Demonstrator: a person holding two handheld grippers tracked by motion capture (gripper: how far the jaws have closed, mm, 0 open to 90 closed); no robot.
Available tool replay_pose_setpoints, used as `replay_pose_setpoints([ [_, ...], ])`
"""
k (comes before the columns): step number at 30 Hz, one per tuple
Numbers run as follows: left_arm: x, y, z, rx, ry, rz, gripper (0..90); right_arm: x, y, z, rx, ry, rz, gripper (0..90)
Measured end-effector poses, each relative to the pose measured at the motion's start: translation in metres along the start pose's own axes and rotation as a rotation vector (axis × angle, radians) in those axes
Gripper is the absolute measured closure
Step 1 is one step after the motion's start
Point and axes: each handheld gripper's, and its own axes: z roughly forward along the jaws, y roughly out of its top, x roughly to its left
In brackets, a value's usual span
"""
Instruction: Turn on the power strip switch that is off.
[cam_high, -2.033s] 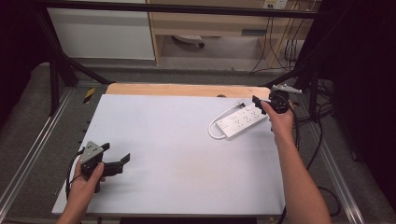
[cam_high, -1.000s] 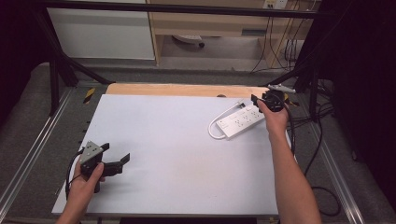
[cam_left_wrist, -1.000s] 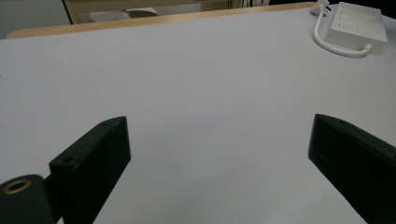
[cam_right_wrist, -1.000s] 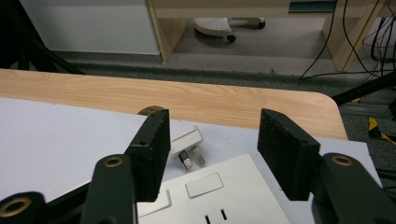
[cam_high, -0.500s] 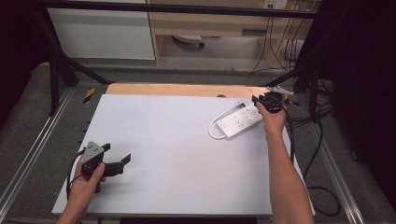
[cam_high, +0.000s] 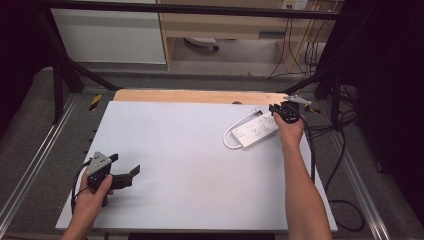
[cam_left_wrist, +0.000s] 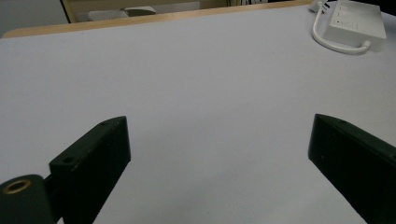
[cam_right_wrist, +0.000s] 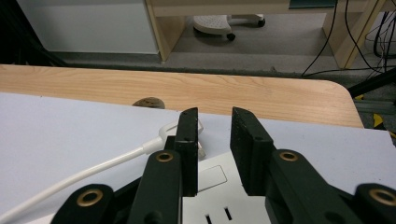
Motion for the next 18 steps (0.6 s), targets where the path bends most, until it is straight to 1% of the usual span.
replay_pose_setpoints([
  [3, 0.000, 0.000, 0.000, 0.001, 0.001, 0.000, 5.8, 0.000, -0.002, 0.000, -0.003, 0.005, 0.005, 76.7],
  [11, 0.000, 0.000, 0.000, 0.001, 0.001, 0.001, 5.8, -0.002, -0.011, 0.001, -0.001, -0.007, 0.018, 78.1],
  [18, 0.000, 0.000, 0.000, 0.000, 0.000, 0.001, 5.8, 0.000, -0.018, 0.004, 0.004, -0.001, 0.024, 79.4],
])
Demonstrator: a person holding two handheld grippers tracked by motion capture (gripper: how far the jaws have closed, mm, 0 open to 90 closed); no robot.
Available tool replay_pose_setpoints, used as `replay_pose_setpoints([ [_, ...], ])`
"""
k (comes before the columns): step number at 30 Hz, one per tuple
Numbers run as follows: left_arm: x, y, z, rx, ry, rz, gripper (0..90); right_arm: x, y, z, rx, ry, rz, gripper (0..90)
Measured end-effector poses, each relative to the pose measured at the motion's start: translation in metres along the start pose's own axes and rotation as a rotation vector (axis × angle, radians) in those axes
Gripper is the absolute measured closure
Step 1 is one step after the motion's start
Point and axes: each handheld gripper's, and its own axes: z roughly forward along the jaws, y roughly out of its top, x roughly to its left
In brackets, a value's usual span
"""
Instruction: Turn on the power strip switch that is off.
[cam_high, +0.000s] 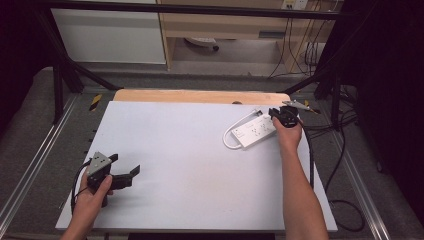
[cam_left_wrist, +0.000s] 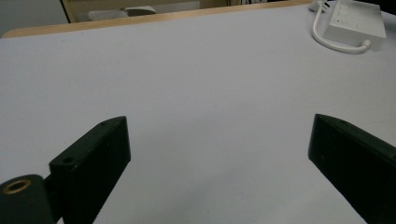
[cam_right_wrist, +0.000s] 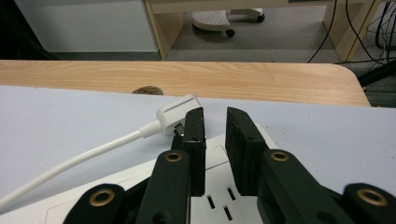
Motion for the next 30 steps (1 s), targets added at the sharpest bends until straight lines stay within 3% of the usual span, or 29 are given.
replay_pose_setpoints([
  [30, -0.0001, -0.0002, -0.0003, 0.001, -0.002, 0.000, 5.8, 0.0091, -0.0095, 0.0072, -0.026, 0.018, -0.020, 90.0],
])
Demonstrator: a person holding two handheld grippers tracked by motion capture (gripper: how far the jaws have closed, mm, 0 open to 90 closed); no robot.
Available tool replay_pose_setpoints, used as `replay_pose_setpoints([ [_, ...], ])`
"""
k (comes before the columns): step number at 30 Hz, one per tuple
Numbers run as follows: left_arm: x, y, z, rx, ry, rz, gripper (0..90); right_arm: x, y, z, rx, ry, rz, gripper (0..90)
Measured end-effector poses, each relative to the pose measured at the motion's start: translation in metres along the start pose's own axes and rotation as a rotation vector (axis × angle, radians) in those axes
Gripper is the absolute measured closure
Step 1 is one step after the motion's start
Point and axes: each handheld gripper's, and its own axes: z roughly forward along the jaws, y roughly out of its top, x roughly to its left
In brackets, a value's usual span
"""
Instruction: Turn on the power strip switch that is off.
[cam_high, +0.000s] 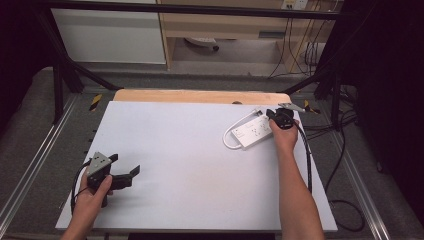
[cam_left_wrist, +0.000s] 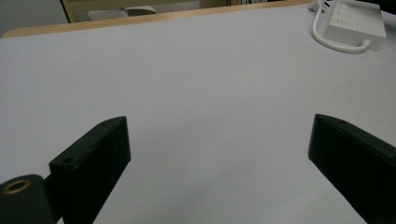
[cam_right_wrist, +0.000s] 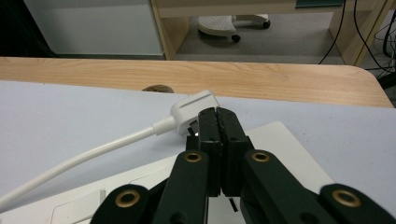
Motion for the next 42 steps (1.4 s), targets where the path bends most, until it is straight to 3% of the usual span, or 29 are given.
replay_pose_setpoints([
  [42, -0.0005, -0.0008, -0.0001, 0.004, 0.001, 0.001, 5.8, 0.0038, -0.0093, 0.0087, 0.019, -0.010, -0.008, 90.0],
])
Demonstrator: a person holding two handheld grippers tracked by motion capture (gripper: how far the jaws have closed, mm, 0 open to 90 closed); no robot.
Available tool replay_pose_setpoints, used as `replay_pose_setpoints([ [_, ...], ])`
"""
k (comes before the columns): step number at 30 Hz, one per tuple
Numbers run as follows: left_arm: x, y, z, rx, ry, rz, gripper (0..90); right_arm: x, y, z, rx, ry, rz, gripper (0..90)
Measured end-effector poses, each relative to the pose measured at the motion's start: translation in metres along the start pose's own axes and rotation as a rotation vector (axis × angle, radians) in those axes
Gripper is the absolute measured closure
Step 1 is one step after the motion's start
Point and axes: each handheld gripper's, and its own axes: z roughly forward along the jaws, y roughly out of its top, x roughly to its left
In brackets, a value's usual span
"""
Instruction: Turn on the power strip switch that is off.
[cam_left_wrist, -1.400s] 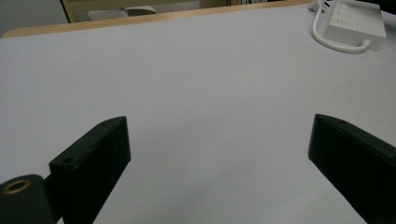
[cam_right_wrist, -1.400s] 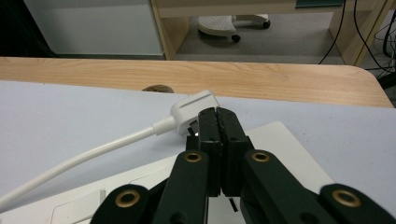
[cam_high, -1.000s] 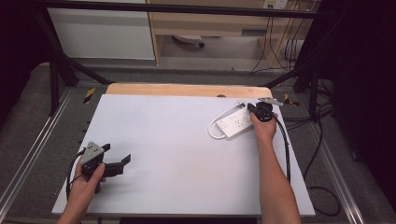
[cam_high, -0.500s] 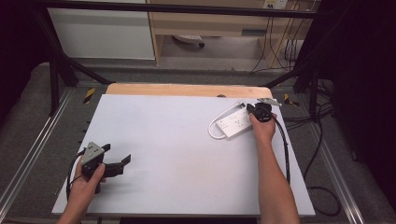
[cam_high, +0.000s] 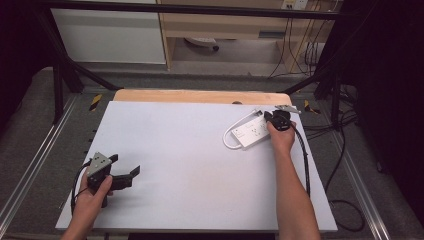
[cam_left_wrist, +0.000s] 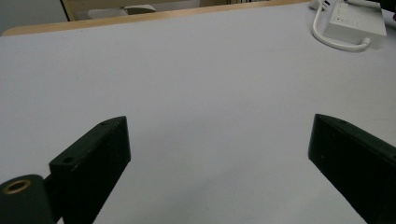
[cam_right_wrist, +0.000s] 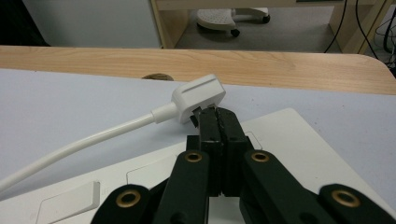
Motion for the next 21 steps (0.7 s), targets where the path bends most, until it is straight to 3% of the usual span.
replay_pose_setpoints([
  [21, -0.0005, 0.0005, -0.0010, -0.005, 0.000, 0.003, 5.8, -0.0018, 0.0011, -0.0009, 0.019, -0.004, -0.013, 90.0],
])
